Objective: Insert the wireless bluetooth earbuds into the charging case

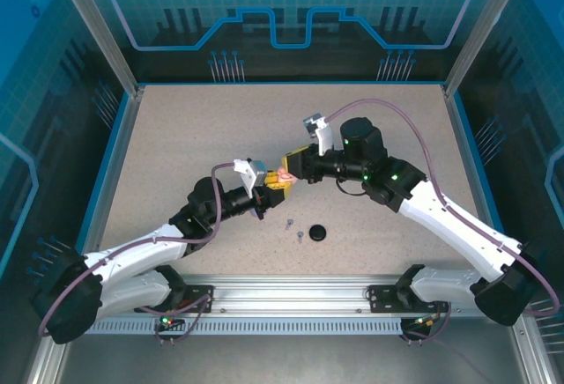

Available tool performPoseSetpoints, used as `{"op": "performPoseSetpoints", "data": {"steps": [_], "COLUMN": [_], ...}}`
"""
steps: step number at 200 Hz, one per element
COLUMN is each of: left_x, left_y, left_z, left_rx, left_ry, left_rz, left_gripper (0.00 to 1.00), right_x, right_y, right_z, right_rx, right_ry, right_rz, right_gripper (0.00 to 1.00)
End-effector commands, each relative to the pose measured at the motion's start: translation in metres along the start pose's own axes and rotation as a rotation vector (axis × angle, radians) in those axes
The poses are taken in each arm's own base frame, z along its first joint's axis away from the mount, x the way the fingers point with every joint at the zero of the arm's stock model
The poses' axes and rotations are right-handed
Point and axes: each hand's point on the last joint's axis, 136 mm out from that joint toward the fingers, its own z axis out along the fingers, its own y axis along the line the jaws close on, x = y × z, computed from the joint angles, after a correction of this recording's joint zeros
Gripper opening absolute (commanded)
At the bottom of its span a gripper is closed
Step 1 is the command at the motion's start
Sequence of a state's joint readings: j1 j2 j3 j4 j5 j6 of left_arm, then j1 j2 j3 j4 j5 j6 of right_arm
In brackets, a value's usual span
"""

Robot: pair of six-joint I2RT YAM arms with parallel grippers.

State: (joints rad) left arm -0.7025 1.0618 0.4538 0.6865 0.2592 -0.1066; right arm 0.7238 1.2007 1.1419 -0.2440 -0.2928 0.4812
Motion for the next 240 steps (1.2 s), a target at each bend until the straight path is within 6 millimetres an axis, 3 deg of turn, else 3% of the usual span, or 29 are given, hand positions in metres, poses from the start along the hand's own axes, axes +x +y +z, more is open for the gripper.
{"op": "performPoseSetpoints", "data": {"steps": [1, 132, 240], "left_x": [-0.031, -0.033, -0.03], "left_y": [-0.01, -0.011, -0.008], "left_z": [0.0, -0.003, 0.0], "left_rx": [0.034, 0.022, 0.019], "left_ry": [-0.079, -0.081, -0.072], "left_rz": [0.02, 0.03, 0.003], "left_gripper": [0.04, 0.04, 0.04], "right_x": [0.008, 0.025, 0.005], "right_y": [0.009, 0.0, 0.005], "right_z": [0.007, 0.011, 0.005], "right_rx": [-0.042, -0.02, -0.013], "right_ry": [0.021, 0.057, -0.019], "right_rz": [-0.012, -0.004, -0.032], "right_gripper": [0.23, 0.24, 0.23]}}
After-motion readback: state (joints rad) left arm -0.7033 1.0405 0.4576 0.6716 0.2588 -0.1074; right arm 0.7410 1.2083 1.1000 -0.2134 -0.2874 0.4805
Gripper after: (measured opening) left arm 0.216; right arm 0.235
